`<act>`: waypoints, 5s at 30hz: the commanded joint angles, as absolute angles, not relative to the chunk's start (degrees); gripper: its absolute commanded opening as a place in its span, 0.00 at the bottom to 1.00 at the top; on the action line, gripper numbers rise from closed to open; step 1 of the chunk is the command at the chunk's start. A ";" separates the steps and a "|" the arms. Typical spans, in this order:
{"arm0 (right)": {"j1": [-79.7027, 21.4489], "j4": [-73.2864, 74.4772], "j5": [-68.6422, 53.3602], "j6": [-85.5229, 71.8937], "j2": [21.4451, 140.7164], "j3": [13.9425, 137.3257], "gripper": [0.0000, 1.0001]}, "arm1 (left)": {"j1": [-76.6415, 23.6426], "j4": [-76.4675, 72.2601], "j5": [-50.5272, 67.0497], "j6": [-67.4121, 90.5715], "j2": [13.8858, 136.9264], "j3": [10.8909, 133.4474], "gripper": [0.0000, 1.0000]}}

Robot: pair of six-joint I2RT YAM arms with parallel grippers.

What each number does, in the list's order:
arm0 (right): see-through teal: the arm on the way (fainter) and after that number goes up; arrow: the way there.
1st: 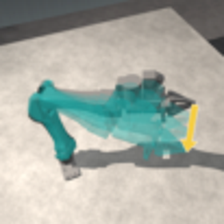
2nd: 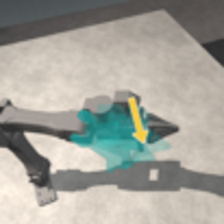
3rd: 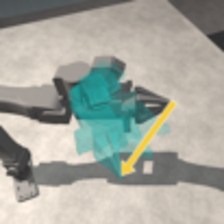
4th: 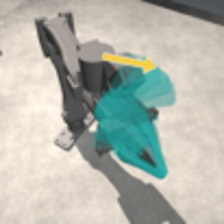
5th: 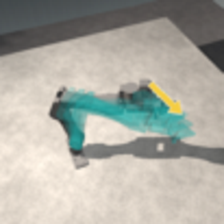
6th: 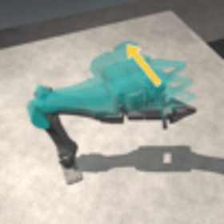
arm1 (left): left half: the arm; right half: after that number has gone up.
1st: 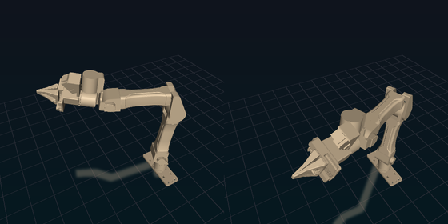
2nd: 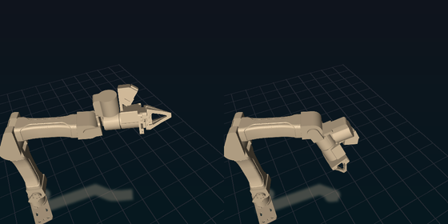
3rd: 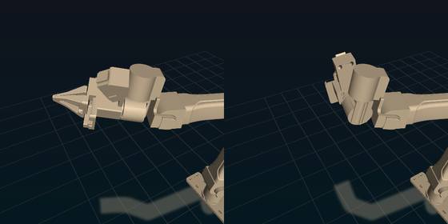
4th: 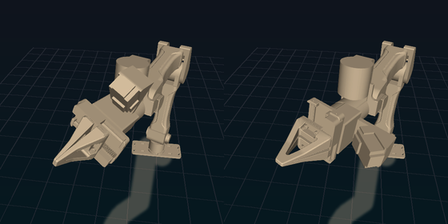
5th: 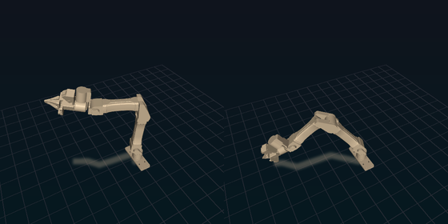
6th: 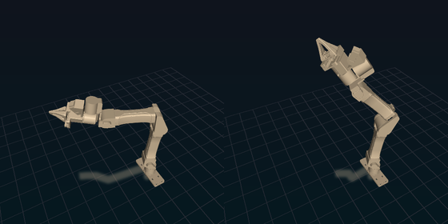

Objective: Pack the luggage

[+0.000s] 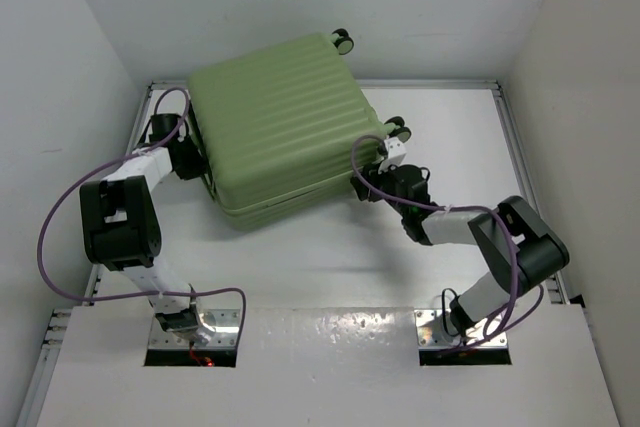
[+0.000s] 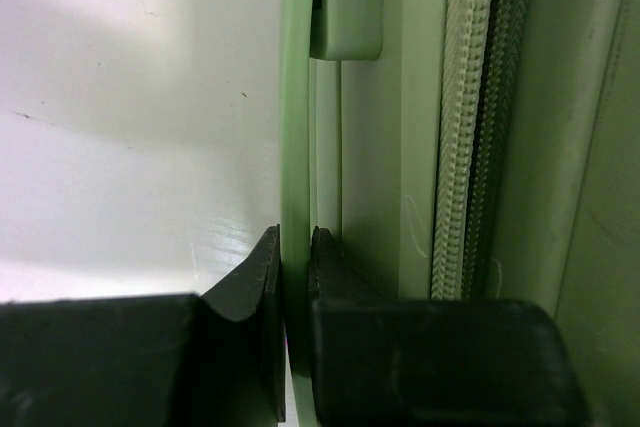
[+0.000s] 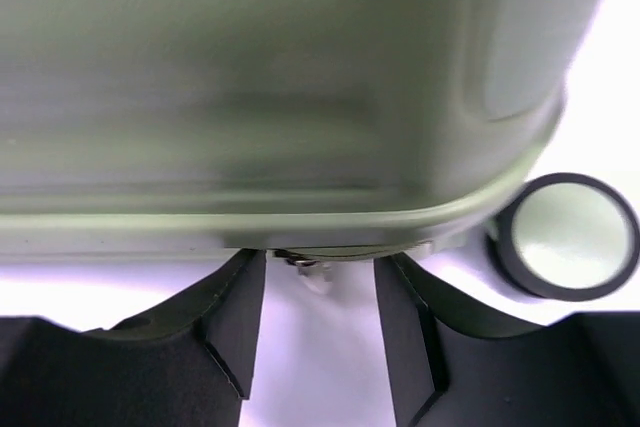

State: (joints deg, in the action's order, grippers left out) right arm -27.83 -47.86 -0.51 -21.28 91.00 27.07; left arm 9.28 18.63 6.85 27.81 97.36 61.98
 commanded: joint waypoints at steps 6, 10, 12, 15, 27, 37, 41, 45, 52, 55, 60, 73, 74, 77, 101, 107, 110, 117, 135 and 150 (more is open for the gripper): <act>-25.58 -54.40 -1.48 -19.78 86.48 24.88 0.41 | 6.42 24.08 8.79 28.30 101.34 57.48 0.00; -25.40 -56.95 -5.97 -18.90 87.62 25.93 0.26 | 5.89 24.08 8.27 28.30 101.34 57.48 0.00; -25.31 -58.45 -9.22 -18.37 88.33 26.63 0.19 | 5.89 24.08 8.26 28.30 101.34 58.01 0.00; -25.40 -59.68 -10.55 -17.23 89.38 27.59 0.04 | 5.36 24.08 8.26 27.78 101.34 58.01 0.00; -17.51 -47.04 -2.11 -18.18 89.83 26.11 0.00 | 9.21 25.39 7.39 26.02 100.81 57.49 0.00; -3.70 -41.93 -3.25 -29.79 94.21 32.85 0.00 | 15.64 29.26 3.60 17.76 115.64 80.13 0.00; 2.09 -38.25 -7.02 -34.53 101.14 43.46 0.00 | 15.12 30.67 7.73 14.25 124.78 93.04 0.00; 5.26 -37.09 -11.24 -37.00 108.44 52.61 0.00 | 13.89 32.87 9.32 12.39 128.75 98.60 0.00; 7.82 -36.65 -18.54 -41.91 126.96 72.14 0.00 | 13.36 32.87 7.21 7.04 132.89 104.41 0.00; 8.35 -35.95 -19.60 -44.02 134.43 81.98 0.00 | 12.75 32.87 5.98 5.37 134.03 105.55 0.00; 7.48 -36.12 -21.97 -48.25 146.83 100.00 0.00 | 10.64 32.87 5.45 2.29 134.03 105.56 0.00; -2.64 -30.75 -14.05 -56.50 161.91 120.02 0.45 | 2.82 32.87 13.62 8.33 131.75 106.70 0.77; -2.46 -31.20 -14.76 -56.86 157.37 117.19 0.45 | 2.81 32.09 13.62 9.13 131.23 106.70 0.89; -0.37 -29.45 -24.04 -59.49 151.99 106.80 0.39 | 2.81 30.24 15.29 10.54 129.64 105.30 1.00; -8.53 -0.89 -66.98 -42.32 104.79 52.91 0.15 | 0.88 -5.62 47.29 40.50 119.94 92.88 0.88; -3.26 15.64 -54.95 -16.64 81.34 45.81 0.28 | 2.45 -8.27 36.31 41.83 131.99 119.49 0.95; -0.18 17.31 -50.20 -11.79 73.07 44.04 0.28 | 5.44 -6.68 30.25 37.28 132.20 127.09 0.99; -10.01 10.93 -39.56 -1.59 69.25 42.28 0.30 | 10.90 -6.09 17.24 27.00 110.42 108.48 0.99; -46.06 5.35 -34.89 9.23 85.63 66.62 0.40 | 15.64 27.95 11.07 31.72 75.04 60.55 0.99; 1.46 -5.07 -12.49 -25.36 77.21 64.15 0.45 | 9.93 20.04 26.70 23.31 130.68 113.53 0.99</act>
